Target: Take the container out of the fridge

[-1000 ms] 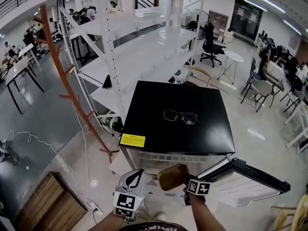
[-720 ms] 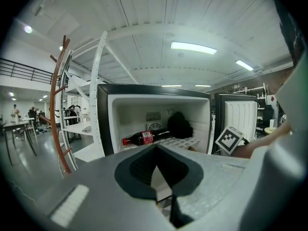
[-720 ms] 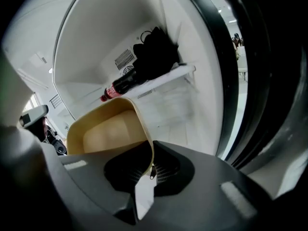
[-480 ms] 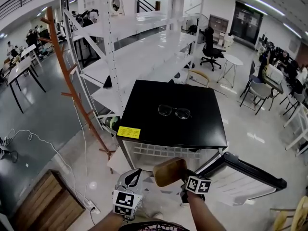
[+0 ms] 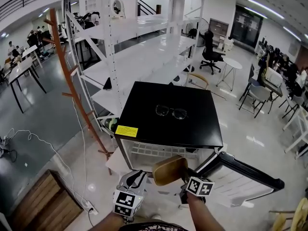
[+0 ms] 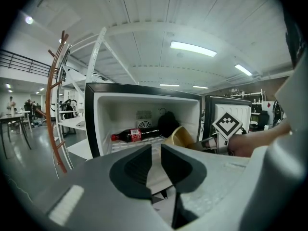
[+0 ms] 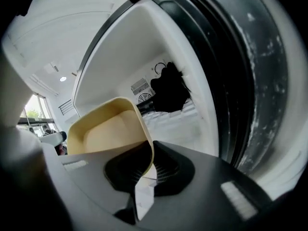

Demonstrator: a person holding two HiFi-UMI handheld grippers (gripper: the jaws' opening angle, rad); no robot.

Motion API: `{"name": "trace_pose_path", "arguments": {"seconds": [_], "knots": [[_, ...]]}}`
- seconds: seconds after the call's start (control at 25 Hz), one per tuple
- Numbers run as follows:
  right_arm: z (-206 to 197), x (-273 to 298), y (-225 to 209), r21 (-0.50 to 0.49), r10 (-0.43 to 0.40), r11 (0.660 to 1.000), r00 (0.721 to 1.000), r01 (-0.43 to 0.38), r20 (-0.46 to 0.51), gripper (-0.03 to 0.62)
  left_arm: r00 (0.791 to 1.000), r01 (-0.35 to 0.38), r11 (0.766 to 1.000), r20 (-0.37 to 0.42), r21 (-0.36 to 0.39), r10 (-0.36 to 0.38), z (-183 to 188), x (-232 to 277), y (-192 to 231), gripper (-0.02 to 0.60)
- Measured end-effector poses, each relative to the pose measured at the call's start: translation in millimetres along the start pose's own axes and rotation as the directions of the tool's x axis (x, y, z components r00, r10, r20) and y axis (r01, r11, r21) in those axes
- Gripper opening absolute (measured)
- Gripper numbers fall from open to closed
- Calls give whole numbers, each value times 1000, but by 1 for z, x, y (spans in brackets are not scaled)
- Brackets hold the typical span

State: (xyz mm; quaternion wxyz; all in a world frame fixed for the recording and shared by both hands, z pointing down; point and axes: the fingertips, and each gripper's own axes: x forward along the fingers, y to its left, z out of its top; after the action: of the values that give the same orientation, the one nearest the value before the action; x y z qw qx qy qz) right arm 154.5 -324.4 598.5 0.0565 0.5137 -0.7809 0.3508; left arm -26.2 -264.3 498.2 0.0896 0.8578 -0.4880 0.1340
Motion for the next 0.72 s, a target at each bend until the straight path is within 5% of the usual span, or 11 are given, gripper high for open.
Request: {"name": "trace_pose_path", "arguments": {"seconds": [0.72], "knots": [[19, -21, 18, 11, -14, 1000, 992, 13, 129, 44, 988, 152, 987, 18, -45, -151, 1, 1, -35, 184]]}}
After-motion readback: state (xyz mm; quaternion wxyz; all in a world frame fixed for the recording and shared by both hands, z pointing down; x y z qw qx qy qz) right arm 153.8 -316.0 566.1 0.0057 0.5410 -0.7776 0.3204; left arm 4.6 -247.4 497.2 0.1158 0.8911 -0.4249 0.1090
